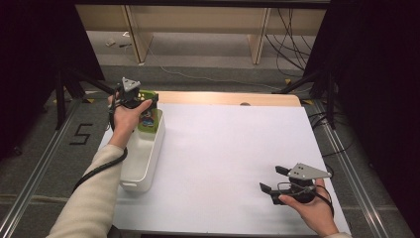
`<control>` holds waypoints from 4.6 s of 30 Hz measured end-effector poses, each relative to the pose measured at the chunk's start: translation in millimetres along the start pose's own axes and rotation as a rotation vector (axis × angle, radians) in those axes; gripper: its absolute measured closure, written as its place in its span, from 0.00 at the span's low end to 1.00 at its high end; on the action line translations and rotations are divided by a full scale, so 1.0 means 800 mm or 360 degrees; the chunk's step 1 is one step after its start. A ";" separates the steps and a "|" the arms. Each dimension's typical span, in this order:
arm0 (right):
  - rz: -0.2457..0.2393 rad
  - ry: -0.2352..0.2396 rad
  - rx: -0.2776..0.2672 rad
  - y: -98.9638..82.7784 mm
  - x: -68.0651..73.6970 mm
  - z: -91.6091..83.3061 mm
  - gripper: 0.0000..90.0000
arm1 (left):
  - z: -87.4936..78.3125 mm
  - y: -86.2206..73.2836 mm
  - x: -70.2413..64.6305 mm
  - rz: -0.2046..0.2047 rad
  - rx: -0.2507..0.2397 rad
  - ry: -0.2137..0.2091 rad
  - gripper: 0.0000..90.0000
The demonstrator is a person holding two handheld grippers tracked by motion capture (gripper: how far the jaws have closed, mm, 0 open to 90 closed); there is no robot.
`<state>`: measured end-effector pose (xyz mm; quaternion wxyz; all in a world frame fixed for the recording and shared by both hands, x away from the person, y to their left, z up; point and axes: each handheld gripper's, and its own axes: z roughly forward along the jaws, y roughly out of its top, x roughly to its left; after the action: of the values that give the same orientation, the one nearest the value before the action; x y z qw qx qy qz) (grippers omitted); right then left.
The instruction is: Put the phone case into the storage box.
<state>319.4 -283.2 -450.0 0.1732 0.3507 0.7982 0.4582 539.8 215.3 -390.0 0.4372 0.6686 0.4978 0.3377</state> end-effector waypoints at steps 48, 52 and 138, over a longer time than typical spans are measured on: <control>0.0000 -0.0004 -0.0002 0.000 0.000 0.000 0.18 | 0.010 -0.006 -0.005 0.0018 0.0051 -0.0008 0.18; 0.0000 -0.0003 -0.0003 0.000 0.000 0.000 0.18 | 0.010 -0.007 -0.006 0.0022 0.0055 -0.0012 0.18; -0.0003 -0.0002 -0.0001 0.000 0.000 -0.001 0.18 | 0.014 -0.013 -0.009 0.0017 0.0158 -0.0079 0.04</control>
<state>319.1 -283.6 -449.6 0.1743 0.3501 0.7983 0.4580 543.9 206.5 -404.0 0.4140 0.7002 0.4992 0.2984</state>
